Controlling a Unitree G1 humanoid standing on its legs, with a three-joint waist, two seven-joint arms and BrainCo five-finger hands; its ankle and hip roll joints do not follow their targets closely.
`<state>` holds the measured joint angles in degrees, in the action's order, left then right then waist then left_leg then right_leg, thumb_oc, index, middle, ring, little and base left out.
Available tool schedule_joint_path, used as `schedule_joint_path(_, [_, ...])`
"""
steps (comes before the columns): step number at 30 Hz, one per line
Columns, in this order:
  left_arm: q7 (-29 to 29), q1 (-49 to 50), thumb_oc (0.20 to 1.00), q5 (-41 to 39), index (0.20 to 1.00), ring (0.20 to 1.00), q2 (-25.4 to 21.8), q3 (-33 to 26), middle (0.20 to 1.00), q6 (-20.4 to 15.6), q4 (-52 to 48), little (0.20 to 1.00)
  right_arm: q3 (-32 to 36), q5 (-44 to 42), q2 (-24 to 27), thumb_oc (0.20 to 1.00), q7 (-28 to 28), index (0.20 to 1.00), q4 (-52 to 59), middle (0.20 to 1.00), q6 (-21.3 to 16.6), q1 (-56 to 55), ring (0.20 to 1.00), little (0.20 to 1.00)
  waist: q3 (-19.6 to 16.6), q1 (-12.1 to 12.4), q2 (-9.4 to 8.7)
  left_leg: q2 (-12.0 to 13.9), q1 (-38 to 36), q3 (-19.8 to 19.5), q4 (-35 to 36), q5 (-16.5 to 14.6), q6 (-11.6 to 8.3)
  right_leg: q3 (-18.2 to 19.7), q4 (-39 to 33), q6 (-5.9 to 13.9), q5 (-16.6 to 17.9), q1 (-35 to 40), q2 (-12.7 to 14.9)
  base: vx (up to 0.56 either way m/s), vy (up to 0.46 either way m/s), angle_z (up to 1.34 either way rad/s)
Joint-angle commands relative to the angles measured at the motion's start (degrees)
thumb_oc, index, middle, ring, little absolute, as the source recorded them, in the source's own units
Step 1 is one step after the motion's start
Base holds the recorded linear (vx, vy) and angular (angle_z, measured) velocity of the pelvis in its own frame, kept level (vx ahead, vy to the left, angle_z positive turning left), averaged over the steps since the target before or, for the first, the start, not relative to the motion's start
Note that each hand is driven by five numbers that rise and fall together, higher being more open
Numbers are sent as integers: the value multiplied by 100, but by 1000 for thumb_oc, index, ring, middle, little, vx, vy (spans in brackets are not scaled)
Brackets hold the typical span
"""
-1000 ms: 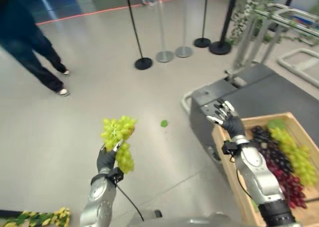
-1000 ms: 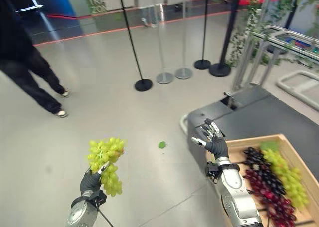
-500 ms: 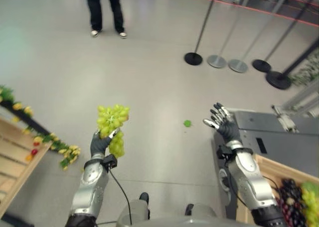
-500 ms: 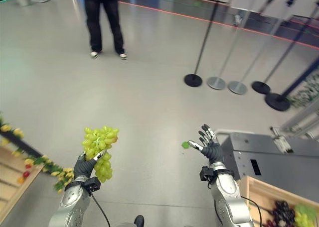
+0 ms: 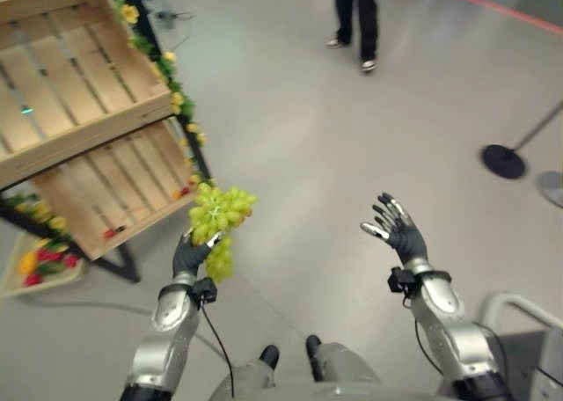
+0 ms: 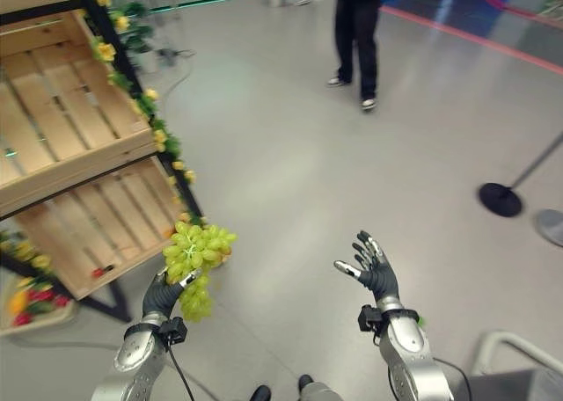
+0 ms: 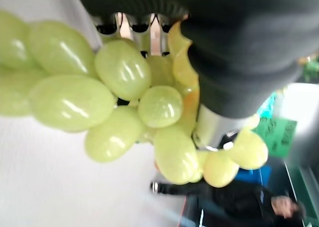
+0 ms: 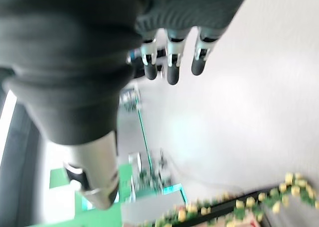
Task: Pick up the fruits from the basket on one side to the basket on the other side
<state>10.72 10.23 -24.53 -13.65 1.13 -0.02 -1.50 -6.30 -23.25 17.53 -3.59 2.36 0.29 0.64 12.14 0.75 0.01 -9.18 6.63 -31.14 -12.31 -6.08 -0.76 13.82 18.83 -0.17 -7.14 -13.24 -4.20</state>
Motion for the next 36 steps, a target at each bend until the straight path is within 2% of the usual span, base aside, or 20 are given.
schedule_joint_path(1, [-131, -354, 200, -395, 200, 200, 62, -204, 200, -568, -547, 200, -22, -188, 120, 1000, 25, 1000, 378, 1000, -317, 290, 1000, 1000, -130, 31, 84, -219, -378, -173, -16, -266, -170, -526, -1341, 292, 136, 632, 317, -36, -123, 70])
schedule_joint_path(2, [-131, -353, 200, -395, 200, 200, 62, -205, 200, -567, -547, 200, -23, -188, 120, 1000, 25, 1000, 377, 1000, -318, 291, 1000, 1000, -138, 16, 80, -223, -373, -188, -6, -253, -171, -539, -1349, 294, 140, 629, 326, -99, -136, 117])
schedule_joint_path(4, [-117, -350, 200, -481, 200, 200, 118, -215, 200, -547, -479, 200, 145, -32, 208, 1000, -136, 1000, 427, 1000, -342, 324, 1000, 1000, 75, 15, 110, -23, 99, 1043, -454, -334, -182, -1200, -1329, 352, -13, 812, 647, -104, -103, 128])
schedule_joint_path(5, [-117, -359, 200, -481, 200, 200, 117, -217, 200, -546, -479, 200, 147, -32, 207, 1000, -137, 1000, 425, 1000, -343, 332, 1000, 1000, 60, 13, 100, -36, 138, 1046, -449, -296, -184, -1198, -1344, 361, 20, 780, 662, -92, -45, 143])
schedule_joint_path(7, [-115, -284, 200, -565, 200, 200, 151, -305, 200, -562, -347, 200, 124, 155, 165, 1000, -192, 1000, 356, 1000, -333, 340, 1000, 1000, 76, 54, 118, 386, 90, 2227, -440, -476, -166, -1785, -1472, 433, 55, 963, 907, -77, -73, 158])
schedule_joint_path(10, [-83, -202, 200, -634, 200, 200, 197, -394, 200, -571, -370, 200, 184, 274, 115, 1000, -222, 1000, 343, 1000, -341, 280, 1000, 1000, 5, 69, 109, 584, 75, 2576, -225, -321, -228, -2130, -1635, 512, 129, 1053, 1084, -39, 19, 88])
schedule_joint_path(11, [-18, -159, 200, -751, 200, 200, 244, -499, 200, -608, -441, 200, 201, 373, 81, 1000, -264, 1000, 325, 1000, -342, 261, 1000, 1000, -19, 146, 123, 910, 73, 2781, 26, -158, -355, -2389, -1677, 580, 114, 1119, 1186, 5, 64, 96])
schedule_joint_path(12, [-15, -150, 200, -752, 200, 200, 244, -498, 200, -602, -452, 200, 199, 373, 81, 1000, -264, 1000, 321, 1000, -345, 260, 1000, 1000, -20, 137, 124, 914, 59, 2771, 46, -151, -362, -2400, -1682, 577, 112, 1130, 1182, 9, 197, 123])
schedule_joint_path(13, [40, -142, 200, -844, 200, 200, 293, -558, 200, -616, -514, 200, 277, 420, 64, 1000, -328, 1000, 312, 1000, -346, 200, 1000, 1000, -27, 211, 154, 1496, 118, 3049, 410, 253, -534, -2738, -1670, 676, 75, 1254, 1365, 13, 120, 87])
schedule_joint_path(14, [42, -138, 200, -846, 200, 200, 293, -554, 200, -613, -520, 200, 280, 420, 65, 1000, -329, 1000, 310, 1000, -348, 197, 1000, 1000, -24, 194, 159, 1498, 103, 3029, 436, 266, -545, -2762, -1669, 673, 64, 1270, 1360, 40, 234, 119])
schedule_joint_path(15, [72, -167, 200, -869, 200, 200, 305, -573, 200, -605, -528, 200, 341, 397, 56, 1000, -359, 1000, 309, 1000, -362, 93, 1000, 1000, -10, 218, 157, 1922, 216, 3407, 570, 525, -622, -3052, -1641, 744, 53, 1398, 1527, 34, 100, 101])
schedule_joint_path(17, [63, -152, 200, -884, 200, 200, 306, -597, 200, -612, -553, 200, 363, 392, 54, 1000, -339, 1000, 284, 1000, -351, 58, 1000, 1000, -27, 258, 175, 1989, 204, 3458, 665, 623, -684, -3182, -1617, 785, 46, 1475, 1574, 123, 203, 102])
schedule_joint_path(21, [2, -50, 200, -830, 200, 200, 268, -701, 200, -589, -705, 200, 469, 330, -78, 1000, -257, 1000, 180, 1000, -274, -158, 1000, 1000, -212, 412, 104, 1806, 109, 3204, 859, 614, -696, -3502, -1330, 988, 13, 1784, 1954, 211, 256, 45])
schedule_joint_path(24, [-49, -107, 200, -724, 200, 200, 72, -783, 200, -558, -832, 200, 556, 243, -214, 1000, -201, 1000, 120, 1000, -243, -232, 1000, 1000, -219, 470, -53, 1492, 77, 3096, 778, 417, -470, -3446, -584, 1120, 125, 1629, 2338, 146, 176, 56])
schedule_joint_path(25, [-58, -123, 200, -668, 200, 200, -9, -807, 200, -544, -899, 200, 548, 248, -253, 1000, -188, 1000, 85, 1000, -218, -229, 1000, 1000, -205, 470, -85, 1409, 27, 3077, 806, 359, -384, -3366, -285, 1143, 235, 1497, 2428, 197, 306, 37])
schedule_joint_path(26, [-113, -138, 200, -552, 200, 200, -147, -877, 200, -536, -999, 200, 541, 251, -326, 1000, -151, 1000, 27, 1000, -189, -265, 1000, 1000, -140, 424, -152, 1166, -115, 3062, 808, 218, -196, -3106, 378, 1221, 909, 1308, 2651, 133, 246, 21])
schedule_joint_path(28, [-89, -174, 200, -493, 200, 200, -223, -903, 200, -546, -1040, 200, 511, 215, -388, 1000, -140, 1000, -24, 1000, -199, -249, 1000, 1000, -85, 394, -110, 1091, -198, 3037, 839, 230, -92, -2955, 762, 1203, 1115, 1167, 2674, 111, 243, 35])
schedule_joint_path(30, [-70, -233, 200, -379, 200, 200, -362, -934, 200, -560, -1079, 200, 489, 224, -425, 1000, -143, 1000, -118, 1000, -207, -218, 1000, 1000, 26, 327, 1, 1112, -329, 2890, 929, 225, -22, -2544, 1222, 1110, 874, 743, 2284, 215, 239, 38])
schedule_joint_path(31, [-118, -357, 200, -383, 200, 200, -458, -880, 200, -572, -1103, 200, 512, 165, -379, 1000, -148, 1000, -255, 1000, -204, -169, 1000, 1000, 90, 137, 73, 1071, -602, 2635, 1148, 215, 17, -2143, 1069, 959, 254, 144, 1476, 309, 175, 13])
schedule_joint_path(36, [-245, -526, 200, -256, 200, 200, -561, -944, 200, -518, -1204, 200, 495, 27, -303, 1000, -108, 1000, -489, 1000, -180, -145, 1000, 1000, 119, -16, -140, 831, -896, 2527, 1196, -30, -30, -2754, -911, 798, 585, -115, 1173, 260, -15, 27])
